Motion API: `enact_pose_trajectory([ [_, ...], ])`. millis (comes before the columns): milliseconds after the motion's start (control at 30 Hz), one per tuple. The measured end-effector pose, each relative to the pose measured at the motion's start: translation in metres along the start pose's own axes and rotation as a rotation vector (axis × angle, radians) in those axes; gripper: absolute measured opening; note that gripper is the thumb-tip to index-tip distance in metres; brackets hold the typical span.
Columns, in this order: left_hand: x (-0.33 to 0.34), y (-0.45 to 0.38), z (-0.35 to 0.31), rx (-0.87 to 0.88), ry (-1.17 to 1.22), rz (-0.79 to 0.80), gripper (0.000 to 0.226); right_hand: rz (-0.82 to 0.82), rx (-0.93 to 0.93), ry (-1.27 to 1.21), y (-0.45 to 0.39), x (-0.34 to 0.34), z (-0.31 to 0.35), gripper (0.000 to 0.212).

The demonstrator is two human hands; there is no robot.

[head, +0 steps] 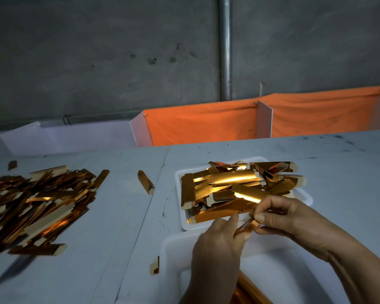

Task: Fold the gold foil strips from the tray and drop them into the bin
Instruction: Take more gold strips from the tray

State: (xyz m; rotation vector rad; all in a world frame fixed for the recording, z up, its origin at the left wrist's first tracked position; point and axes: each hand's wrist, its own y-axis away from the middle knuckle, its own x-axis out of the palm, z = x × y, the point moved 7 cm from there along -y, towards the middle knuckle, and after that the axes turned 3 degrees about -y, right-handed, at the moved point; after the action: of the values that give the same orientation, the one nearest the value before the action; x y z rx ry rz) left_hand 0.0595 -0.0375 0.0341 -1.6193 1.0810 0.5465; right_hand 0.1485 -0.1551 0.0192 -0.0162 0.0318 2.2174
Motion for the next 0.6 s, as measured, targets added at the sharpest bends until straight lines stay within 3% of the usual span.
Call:
enact_pose_trajectory([
  [100,-0.003,-0.004,-0.004,-0.033,-0.111,-0.003,0.047,-0.039,0.025,-0.026,-0.001,-0.003,-0.002,0.017],
  [200,0.005,-0.004,-0.015,0.09,-0.159,-0.054,0.054,-0.055,0.07,-0.127,-0.001,-0.007,-0.006,0.012],
  [333,0.011,-0.005,-0.018,0.091,-0.193,0.046,0.068,-0.022,0.131,-0.223,0.002,-0.005,-0.006,0.01],
  [500,0.005,-0.002,-0.016,0.047,-0.085,0.063,0.066,0.026,0.166,-0.296,0.005,0.0,-0.004,0.01],
  [600,0.001,-0.001,-0.01,-0.02,0.115,0.023,0.06,0.034,0.143,-0.342,0.005,0.001,0.0,0.01],
])
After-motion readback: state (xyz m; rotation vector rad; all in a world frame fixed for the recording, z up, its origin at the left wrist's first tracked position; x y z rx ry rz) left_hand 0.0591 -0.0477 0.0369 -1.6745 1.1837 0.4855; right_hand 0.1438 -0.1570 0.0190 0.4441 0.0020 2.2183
